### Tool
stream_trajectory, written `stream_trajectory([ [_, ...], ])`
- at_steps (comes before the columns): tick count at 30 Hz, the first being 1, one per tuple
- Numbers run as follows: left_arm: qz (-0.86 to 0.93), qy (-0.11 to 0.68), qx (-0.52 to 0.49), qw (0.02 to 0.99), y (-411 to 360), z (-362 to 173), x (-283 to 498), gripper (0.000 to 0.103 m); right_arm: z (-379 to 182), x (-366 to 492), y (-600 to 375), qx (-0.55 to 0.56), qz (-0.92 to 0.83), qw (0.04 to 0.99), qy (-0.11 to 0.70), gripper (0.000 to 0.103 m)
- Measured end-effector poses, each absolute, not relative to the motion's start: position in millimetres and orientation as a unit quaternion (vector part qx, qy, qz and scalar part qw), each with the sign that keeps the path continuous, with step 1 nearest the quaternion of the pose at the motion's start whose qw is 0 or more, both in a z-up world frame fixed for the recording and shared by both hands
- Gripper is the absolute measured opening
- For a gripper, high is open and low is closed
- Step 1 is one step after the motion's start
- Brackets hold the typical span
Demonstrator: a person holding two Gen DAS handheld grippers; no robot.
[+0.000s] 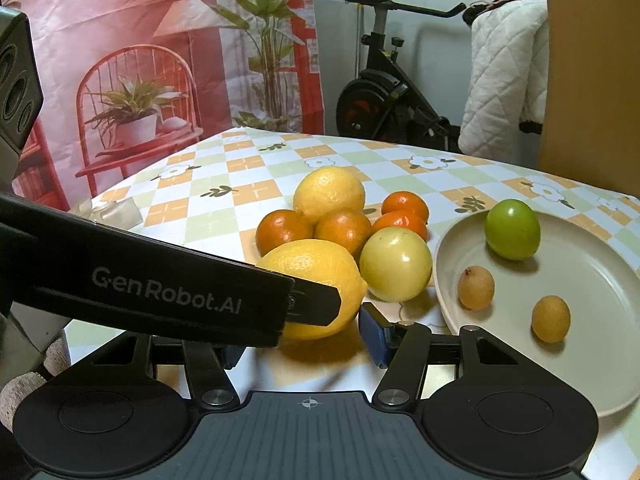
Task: Organize fruits
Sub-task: 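Reach the left tool to the large lemon and close its fingers on it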
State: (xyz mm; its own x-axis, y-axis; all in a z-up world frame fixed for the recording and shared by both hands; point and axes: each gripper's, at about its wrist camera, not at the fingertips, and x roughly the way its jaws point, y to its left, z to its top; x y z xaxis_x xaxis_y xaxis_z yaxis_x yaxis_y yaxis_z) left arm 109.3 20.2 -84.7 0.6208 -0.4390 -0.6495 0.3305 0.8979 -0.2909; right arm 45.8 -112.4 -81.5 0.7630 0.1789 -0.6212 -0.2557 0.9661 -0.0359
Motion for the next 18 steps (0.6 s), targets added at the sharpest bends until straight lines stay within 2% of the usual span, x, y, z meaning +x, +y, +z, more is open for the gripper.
stream_trajectory([
  [7, -0.222, 0.384, -0.068, 0.894, 16.4, -85.4, 99.3, 0.056, -79.6, 32.2, -113.6, -0.06, 0.113, 0.936, 0.329, 0.053],
  [18, -0.224, 0.393, -0.079, 0.888, 20.1, -89.8, 90.1, 0.05, -78.5, 22.6, -114.9, -0.066, 0.11, 0.936, 0.328, 0.051],
])
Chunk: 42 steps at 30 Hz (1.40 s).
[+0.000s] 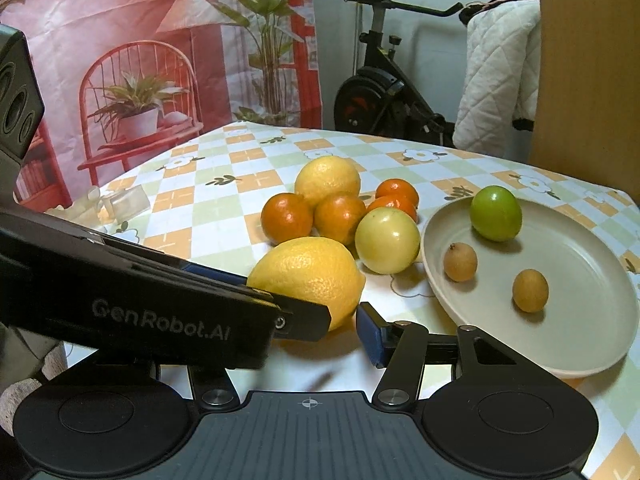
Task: Organize fruits
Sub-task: 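Reach the left tool to the large lemon and close its fingers on it, then carry the large lemon onto the beige plate and open the left tool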
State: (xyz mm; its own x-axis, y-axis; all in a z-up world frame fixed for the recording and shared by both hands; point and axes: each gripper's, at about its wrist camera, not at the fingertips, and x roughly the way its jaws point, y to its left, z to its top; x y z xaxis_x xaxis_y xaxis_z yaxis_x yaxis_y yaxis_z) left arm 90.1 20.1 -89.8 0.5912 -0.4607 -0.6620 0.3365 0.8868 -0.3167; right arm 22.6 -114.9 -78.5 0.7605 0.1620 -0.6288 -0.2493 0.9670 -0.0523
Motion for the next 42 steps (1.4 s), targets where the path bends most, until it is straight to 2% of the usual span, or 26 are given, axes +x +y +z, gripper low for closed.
stream_trajectory([
  [8, -0.226, 0.396, -0.094, 0.885, 23.6, -90.4, 91.0, 0.049, -79.9, 20.7, -115.6, -0.067, 0.11, 0.937, 0.324, 0.05],
  [12, -0.228, 0.396, -0.101, 0.884, 26.1, -88.2, 93.1, 0.048, -79.4, 21.8, -117.7, -0.069, 0.105, 0.94, 0.319, 0.055],
  [28, -0.23, 0.379, -0.096, 0.891, 23.3, -85.3, 118.3, 0.058, -85.3, 44.5, -116.0, -0.067, 0.103, 0.94, 0.319, 0.056],
  [42, -0.238, 0.379, -0.09, 0.89, 20.6, -86.4, 122.3, 0.058, -84.6, 60.8, -111.2, -0.078, 0.103, 0.939, 0.32, 0.059],
])
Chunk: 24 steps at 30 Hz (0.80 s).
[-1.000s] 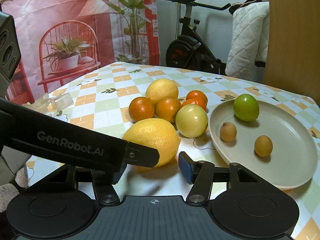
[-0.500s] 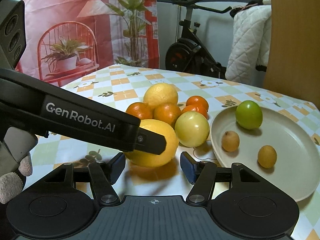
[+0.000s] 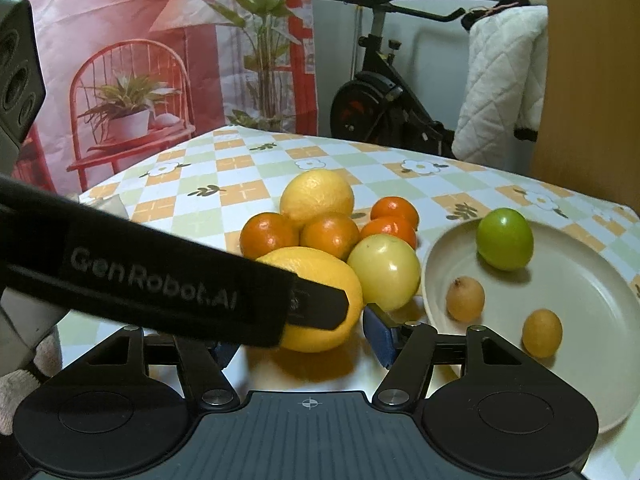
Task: Organize fruits
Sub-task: 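Carry the large lemon onto the beige plate and open the left tool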
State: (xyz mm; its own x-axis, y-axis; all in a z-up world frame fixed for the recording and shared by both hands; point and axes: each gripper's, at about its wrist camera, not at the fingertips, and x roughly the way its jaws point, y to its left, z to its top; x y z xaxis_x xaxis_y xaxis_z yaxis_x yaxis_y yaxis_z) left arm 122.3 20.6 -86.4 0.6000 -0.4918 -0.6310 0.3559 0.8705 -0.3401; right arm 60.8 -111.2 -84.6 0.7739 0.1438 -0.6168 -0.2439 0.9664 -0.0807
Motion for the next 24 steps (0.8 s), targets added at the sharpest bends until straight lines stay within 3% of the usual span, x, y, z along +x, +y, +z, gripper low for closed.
stream_trajectory([
  [24, -0.271, 0.332, 0.016, 0.903, -47.5, -41.2, 99.9, 0.056, -46.3, 24.9, -163.1, -0.017, 0.059, 0.962, 0.267, 0.057],
])
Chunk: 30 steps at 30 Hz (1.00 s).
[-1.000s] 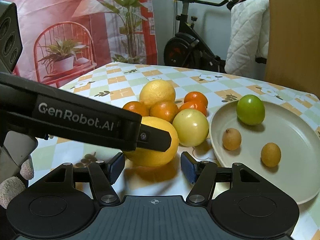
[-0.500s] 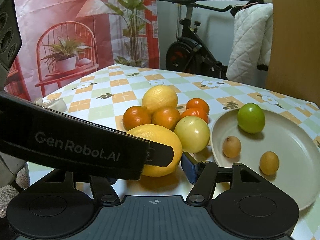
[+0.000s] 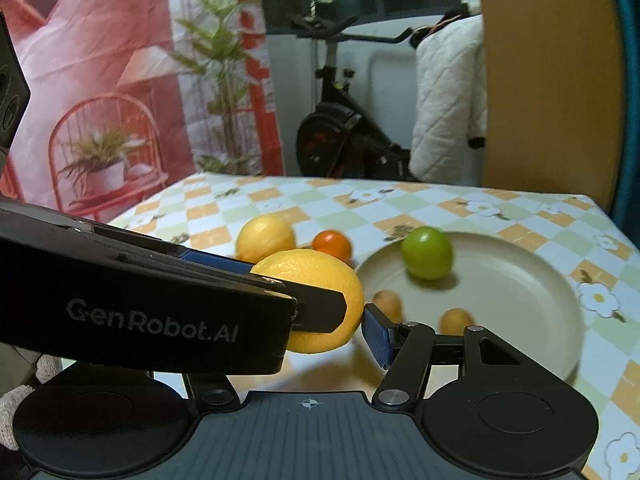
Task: Organize fruits
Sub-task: 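Carry the large lemon onto the beige plate and open the left tool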
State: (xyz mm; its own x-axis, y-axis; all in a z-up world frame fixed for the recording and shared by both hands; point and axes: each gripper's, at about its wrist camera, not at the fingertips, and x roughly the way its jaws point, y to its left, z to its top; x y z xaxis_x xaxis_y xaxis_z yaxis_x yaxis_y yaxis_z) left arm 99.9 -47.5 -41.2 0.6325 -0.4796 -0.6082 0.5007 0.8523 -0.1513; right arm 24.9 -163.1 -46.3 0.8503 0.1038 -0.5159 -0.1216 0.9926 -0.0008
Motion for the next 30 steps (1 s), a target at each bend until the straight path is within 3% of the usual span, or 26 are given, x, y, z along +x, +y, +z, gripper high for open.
stream_trajectory([
  [12, -0.281, 0.344, 0.057, 0.894, -96.3, -52.8, 125.8, 0.056, -55.4, 46.6, -216.2, 0.04, 0.025, 0.962, 0.27, 0.057],
  [30, -0.26, 0.359, 0.046, 0.895, -107.0, -69.2, 152.7, 0.059, -68.8, 62.1, -221.5, -0.005, -0.005, 0.97, 0.245, 0.054],
])
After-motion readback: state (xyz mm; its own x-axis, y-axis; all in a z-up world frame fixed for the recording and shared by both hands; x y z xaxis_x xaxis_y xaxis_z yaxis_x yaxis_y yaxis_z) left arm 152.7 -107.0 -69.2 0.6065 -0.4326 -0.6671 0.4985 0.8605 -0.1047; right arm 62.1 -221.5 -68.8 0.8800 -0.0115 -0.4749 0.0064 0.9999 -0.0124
